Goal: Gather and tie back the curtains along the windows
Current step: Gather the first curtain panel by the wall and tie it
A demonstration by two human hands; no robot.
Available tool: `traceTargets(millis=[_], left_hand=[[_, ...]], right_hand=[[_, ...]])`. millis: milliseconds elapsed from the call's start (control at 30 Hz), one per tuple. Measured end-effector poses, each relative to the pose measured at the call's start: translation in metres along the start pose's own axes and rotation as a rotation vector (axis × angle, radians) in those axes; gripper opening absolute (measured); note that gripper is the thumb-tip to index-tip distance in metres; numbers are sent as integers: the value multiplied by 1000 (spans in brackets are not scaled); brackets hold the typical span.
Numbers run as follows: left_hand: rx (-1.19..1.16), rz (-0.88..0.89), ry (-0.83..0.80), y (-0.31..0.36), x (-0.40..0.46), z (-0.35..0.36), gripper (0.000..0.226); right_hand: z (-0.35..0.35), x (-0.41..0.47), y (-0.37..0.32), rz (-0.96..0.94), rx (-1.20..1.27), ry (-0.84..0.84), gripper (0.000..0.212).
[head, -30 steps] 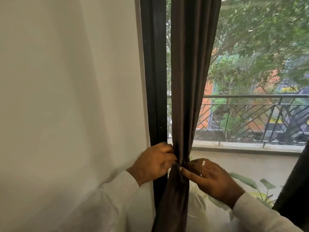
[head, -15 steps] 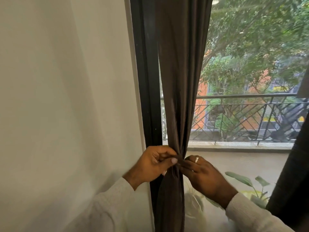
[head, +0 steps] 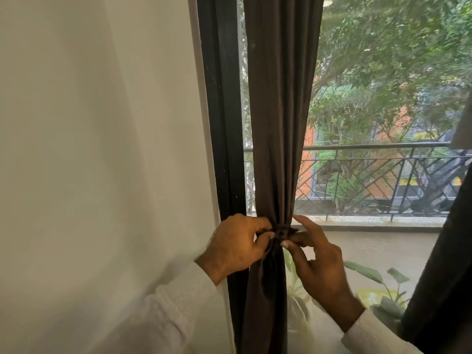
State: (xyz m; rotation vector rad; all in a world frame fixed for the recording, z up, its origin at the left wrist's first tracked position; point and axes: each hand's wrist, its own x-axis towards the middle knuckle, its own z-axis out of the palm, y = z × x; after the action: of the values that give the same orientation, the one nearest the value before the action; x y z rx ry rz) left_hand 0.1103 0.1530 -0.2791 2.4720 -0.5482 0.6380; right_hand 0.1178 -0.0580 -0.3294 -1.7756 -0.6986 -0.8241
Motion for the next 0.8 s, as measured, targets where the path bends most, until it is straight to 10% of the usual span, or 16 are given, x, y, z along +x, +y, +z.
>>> traceTargets(millis=[300,500,800], left_hand=[[-67,8,-89,2,0,-3,15],[0,50,-47,7,0,-1,17],[-25,145,-108,3,2,1,19]], right_hand=[[-4,12,4,-118,-131,26,20],[-10,11,8,-471,-443,-87,49],[-18,26,12,82,-39,-101,16]])
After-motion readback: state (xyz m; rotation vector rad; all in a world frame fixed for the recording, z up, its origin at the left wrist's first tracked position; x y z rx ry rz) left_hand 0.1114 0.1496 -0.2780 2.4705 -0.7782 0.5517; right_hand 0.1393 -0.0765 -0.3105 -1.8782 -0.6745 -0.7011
